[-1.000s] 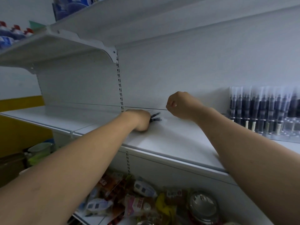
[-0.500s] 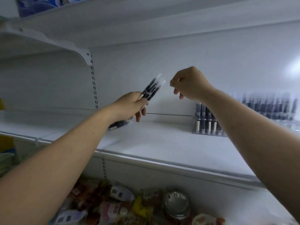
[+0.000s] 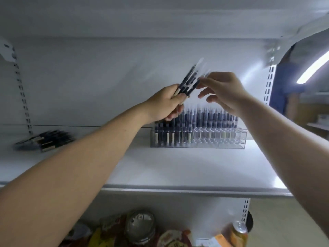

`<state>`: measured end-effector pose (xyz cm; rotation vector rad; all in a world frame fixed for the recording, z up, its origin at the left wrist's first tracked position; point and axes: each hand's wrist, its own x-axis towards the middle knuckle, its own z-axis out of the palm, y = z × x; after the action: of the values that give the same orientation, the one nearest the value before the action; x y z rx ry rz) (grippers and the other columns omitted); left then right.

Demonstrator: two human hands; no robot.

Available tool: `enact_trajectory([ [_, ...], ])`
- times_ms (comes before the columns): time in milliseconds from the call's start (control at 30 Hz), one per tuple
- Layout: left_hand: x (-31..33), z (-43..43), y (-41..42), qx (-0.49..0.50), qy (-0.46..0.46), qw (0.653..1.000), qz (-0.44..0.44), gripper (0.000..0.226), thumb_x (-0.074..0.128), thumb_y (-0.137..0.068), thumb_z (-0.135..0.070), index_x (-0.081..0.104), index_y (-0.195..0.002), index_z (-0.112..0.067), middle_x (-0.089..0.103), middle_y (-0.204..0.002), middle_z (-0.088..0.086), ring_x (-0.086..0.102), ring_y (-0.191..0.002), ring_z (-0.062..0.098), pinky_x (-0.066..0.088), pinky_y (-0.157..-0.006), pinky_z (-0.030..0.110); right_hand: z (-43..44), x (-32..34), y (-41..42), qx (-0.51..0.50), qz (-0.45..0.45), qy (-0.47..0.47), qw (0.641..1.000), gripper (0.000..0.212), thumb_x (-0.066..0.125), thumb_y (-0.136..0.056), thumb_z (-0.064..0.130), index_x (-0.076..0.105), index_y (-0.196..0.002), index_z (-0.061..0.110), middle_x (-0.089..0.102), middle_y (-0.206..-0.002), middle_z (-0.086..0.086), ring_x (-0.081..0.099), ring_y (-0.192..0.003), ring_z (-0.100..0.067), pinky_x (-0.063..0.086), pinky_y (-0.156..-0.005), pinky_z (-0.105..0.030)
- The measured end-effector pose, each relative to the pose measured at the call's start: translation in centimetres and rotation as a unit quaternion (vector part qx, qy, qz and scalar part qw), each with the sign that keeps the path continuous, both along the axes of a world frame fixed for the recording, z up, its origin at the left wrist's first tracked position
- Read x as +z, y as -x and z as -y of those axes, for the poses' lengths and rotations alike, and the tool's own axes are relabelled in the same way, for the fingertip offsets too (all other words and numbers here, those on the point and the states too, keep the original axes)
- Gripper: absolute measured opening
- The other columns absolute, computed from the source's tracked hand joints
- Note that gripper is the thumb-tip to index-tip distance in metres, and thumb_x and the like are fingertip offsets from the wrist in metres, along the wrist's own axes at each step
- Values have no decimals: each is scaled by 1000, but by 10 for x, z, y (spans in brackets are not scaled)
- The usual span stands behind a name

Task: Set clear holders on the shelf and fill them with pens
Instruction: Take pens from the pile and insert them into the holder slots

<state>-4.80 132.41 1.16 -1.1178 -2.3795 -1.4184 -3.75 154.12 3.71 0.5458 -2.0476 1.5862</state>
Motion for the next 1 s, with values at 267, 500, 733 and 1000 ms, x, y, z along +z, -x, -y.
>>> enact_trajectory([
  [267,-9,-14,12,18,18,999,-46,21,41,-113,-18,57,-117,-6,76,-94,12,60,-61,26,41,-45,30,-21,-16,28,-26,-57,230,971,14,51,-100,3,65,-96,0,70,-73,-12,67,-59,-24,45,-51,-31],
  [500,-29,-2,19,-5,-20,1000,-22,21,43,-112,-16,60,-122,-10,61,-89,7,43,-61,17,31,-48,29,-26,-43,36,-113,-111,-40,987,24,57,-107,18,64,-107,-5,78,-83,-8,76,-68,-26,57,-58,-37],
  [733,-39,4,18,-24,-49,999,6,26,40,-113,-20,57,-132,-15,35,-75,1,26,-54,16,22,-48,29,-16,-54,25,-131,-112,-132,976,17,57,-107,16,63,-106,0,76,-85,-12,77,-72,-24,63,-70,-47],
  [1000,-44,1,18,-19,-52,998,11,26,39,-114,-24,60,-124,-10,34,-68,-4,25,-51,13,23,-46,27,-5,-57,20,-134,-96,-170,972,9,58,-106,21,64,-101,16,77,-79,-4,75,-76,-35,59,-67,-64],
])
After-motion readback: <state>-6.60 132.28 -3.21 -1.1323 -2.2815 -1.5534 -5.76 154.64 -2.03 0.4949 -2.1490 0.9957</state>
